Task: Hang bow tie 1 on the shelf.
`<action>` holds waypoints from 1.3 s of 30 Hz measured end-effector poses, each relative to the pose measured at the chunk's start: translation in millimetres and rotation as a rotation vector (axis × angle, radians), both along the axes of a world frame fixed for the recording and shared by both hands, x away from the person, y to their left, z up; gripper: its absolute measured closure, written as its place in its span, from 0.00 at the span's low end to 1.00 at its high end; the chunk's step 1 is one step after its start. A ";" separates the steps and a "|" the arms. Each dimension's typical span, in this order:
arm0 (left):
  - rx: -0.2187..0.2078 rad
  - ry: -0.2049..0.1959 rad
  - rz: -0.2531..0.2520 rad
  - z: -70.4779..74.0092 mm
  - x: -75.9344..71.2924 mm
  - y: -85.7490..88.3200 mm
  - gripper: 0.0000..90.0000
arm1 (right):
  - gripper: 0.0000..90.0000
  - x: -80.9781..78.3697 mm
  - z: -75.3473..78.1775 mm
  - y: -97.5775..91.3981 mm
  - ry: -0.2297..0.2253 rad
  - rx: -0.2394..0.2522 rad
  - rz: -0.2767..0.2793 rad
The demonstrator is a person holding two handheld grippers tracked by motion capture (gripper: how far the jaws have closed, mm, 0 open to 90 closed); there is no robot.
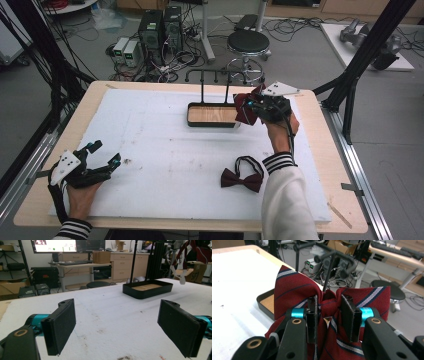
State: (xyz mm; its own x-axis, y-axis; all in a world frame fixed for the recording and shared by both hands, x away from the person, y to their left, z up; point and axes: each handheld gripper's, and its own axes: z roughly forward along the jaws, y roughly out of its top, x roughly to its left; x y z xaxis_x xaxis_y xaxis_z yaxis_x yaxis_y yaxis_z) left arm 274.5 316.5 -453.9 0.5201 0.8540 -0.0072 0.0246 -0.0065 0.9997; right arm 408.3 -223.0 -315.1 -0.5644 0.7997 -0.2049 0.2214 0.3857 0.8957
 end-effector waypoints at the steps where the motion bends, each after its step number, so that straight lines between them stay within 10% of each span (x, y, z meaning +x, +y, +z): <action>1: -0.001 -0.001 0.000 0.0 0.1 -0.1 0.17 | 0.77 0.0 3.0 0.4 -0.001 0.004 0.002; 22: -0.006 0.001 0.000 0.0 0.1 0.2 0.17 | 0.77 15.4 46.0 9.9 -0.085 0.035 0.074; 39: -0.006 0.004 -0.001 0.0 0.2 0.4 0.17 | 0.76 44.9 58.1 2.8 -0.091 0.047 0.031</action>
State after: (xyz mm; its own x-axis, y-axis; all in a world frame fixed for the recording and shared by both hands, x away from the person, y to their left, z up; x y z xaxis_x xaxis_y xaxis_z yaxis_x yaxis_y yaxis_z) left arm 274.7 316.9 -453.8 0.5206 0.8537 -0.0145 0.0286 -0.0005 0.9996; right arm 453.2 -220.2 -257.0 -0.5699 0.7920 -0.2188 0.1271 0.3481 0.9288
